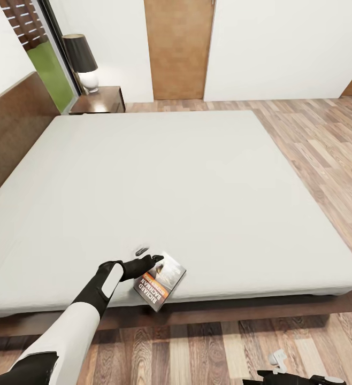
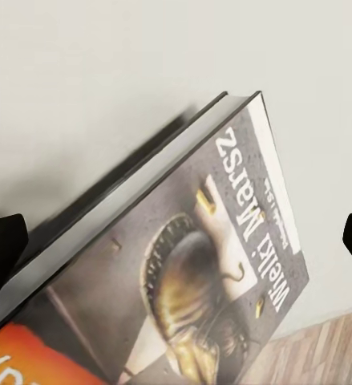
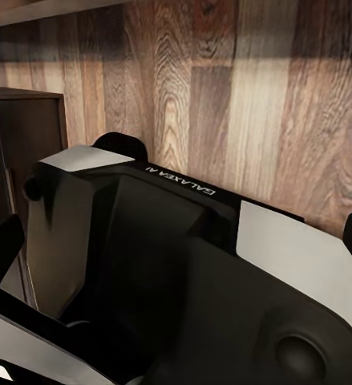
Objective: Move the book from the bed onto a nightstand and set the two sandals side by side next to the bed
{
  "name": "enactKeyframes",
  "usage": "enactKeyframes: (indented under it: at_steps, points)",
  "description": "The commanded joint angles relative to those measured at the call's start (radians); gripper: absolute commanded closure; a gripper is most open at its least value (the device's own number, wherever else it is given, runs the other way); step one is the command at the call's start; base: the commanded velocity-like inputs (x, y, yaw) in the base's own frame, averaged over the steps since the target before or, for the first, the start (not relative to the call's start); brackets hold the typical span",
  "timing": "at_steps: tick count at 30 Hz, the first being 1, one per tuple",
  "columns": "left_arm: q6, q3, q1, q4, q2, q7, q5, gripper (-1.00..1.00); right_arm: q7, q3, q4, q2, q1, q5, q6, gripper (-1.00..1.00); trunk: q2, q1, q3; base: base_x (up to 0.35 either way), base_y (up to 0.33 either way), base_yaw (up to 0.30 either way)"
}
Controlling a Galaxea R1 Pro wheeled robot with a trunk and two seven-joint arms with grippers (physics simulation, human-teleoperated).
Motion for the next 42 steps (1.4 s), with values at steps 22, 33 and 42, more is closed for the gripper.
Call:
enactKeyframes:
  at_steps: [22,33,42]
  points:
    - [0.01,0.007,0.0,0.0,-0.001,-0.001,-0.002,-1.0,0.007,-0.008,-0.001,0.001,-0.001,0.006,0.01,-1.0,0.028,-0.015,0.012,0.0,0.0,0.0]
    - [0.01,0.007,0.0,0.0,-0.001,-0.001,-0.002,-1.0,0.007,-0.008,-0.002,0.001,-0.001,0.006,0.01,-1.0,0.042,-0.023,0.018,0.0,0.0,0.0]
    - [0.01,0.007,0.0,0.0,-0.001,-0.001,-0.002,-1.0,0.007,-0.008,-0.001,0.001,-0.001,0.006,0.01,-1.0,0.07,-0.038,0.031,0.0,0.0,0.0]
